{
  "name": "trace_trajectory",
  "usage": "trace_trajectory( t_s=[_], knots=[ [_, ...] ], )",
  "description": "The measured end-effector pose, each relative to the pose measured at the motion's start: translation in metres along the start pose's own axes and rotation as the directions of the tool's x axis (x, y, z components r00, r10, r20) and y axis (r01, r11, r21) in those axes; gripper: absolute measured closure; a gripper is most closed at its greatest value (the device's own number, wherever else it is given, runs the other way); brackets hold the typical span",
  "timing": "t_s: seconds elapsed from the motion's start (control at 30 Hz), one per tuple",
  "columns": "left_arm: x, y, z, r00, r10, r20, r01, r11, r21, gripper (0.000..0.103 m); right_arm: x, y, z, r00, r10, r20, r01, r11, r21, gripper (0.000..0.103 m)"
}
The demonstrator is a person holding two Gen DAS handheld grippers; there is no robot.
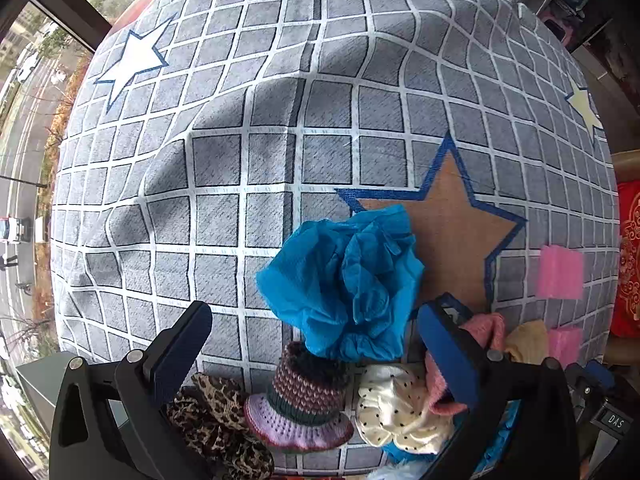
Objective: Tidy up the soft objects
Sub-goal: 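Grasp blue cloth with left tool while right tool grasps pink foam block, then carry blue cloth in left tool while right tool carries pink foam block to white box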
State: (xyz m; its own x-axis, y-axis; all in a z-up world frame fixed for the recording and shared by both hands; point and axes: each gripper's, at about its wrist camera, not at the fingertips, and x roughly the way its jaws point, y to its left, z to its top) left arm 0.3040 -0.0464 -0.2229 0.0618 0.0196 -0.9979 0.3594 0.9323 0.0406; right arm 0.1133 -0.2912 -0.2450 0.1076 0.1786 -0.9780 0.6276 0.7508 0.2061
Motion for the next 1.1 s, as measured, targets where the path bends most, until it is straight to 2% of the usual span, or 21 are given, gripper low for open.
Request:
trace_trajectory(
  t_s=[0.27, 0.33, 0.47, 0.67, 0.73, 0.77, 0.8, 0.83, 0.87, 0.9, 0.93, 0.97, 1.1],
  knots=[
    [0.032, 0.002, 0.006, 1.0, -0.001, -0.021, 0.001, 1.0, -0.019, 0.0, 0.042, 0.007, 0.018, 0.997, -0.069, -0.02, 0.069, 0.997, -0.044, 0.0],
    [0.038, 0.004, 0.007, 1.0, 0.002, -0.025, -0.002, 1.0, -0.017, 0.0, 0.043, 0.012, 0.018, 0.993, -0.119, 0.01, 0.12, 0.989, -0.085, 0.0],
    [0.046, 0.006, 0.01, 1.0, -0.004, -0.022, 0.004, 1.0, -0.025, 0.0, 0.049, 0.022, 0.016, 0.983, -0.183, 0.002, 0.181, 0.971, -0.155, 0.0],
    [0.057, 0.011, 0.015, 1.0, -0.023, -0.021, 0.022, 1.0, -0.006, 0.001, 0.048, 0.022, 0.013, 0.985, -0.172, 0.021, 0.174, 0.973, -0.151, 0.0],
    [0.053, 0.003, 0.016, 0.999, -0.035, -0.009, 0.035, 0.999, 0.016, 0.007, 0.046, 0.02, 0.014, 0.985, -0.173, 0.012, 0.172, 0.972, -0.161, 0.0],
    [0.049, -0.001, 0.016, 0.999, -0.039, 0.0, 0.039, 0.999, 0.03, 0.015, 0.043, 0.019, 0.013, 0.985, -0.174, 0.003, 0.172, 0.97, -0.171, 0.0],
    [0.044, -0.005, 0.014, 0.999, -0.043, 0.013, 0.042, 0.998, 0.05, 0.028, 0.044, 0.026, 0.016, 0.985, -0.173, -0.002, 0.17, 0.97, -0.175, 0.0],
    [0.041, -0.009, 0.013, 0.999, -0.046, 0.025, 0.044, 0.997, 0.07, 0.036, 0.042, 0.026, 0.016, 0.986, -0.165, -0.002, 0.163, 0.971, -0.174, 0.002],
    [0.038, -0.012, 0.013, 0.998, -0.049, 0.029, 0.046, 0.995, 0.088, 0.054, 0.037, 0.025, 0.015, 0.987, -0.163, 0.005, 0.161, 0.973, -0.168, 0.009],
    [0.038, -0.015, 0.013, 0.998, -0.053, 0.027, 0.05, 0.994, 0.099, 0.064, 0.032, 0.022, 0.013, 0.985, -0.17, 0.014, 0.17, 0.971, -0.166, 0.014],
    [0.037, -0.018, 0.014, 0.998, -0.059, 0.028, 0.055, 0.993, 0.105, 0.066, 0.027, 0.019, 0.013, 0.984, -0.175, 0.023, 0.176, 0.97, -0.169, 0.025],
    [0.034, -0.023, 0.013, 0.997, -0.064, 0.036, 0.06, 0.992, 0.109, 0.07, 0.022, 0.019, 0.011, 0.985, -0.17, 0.036, 0.174, 0.969, -0.176, 0.032],
    [0.013, -0.029, 0.01, 0.993, -0.089, 0.074, 0.078, 0.988, 0.134, 0.071, 0.005, 0.015, 0.008, 0.99, -0.132, 0.057, 0.14, 0.973, -0.185, 0.032]
  ],
)
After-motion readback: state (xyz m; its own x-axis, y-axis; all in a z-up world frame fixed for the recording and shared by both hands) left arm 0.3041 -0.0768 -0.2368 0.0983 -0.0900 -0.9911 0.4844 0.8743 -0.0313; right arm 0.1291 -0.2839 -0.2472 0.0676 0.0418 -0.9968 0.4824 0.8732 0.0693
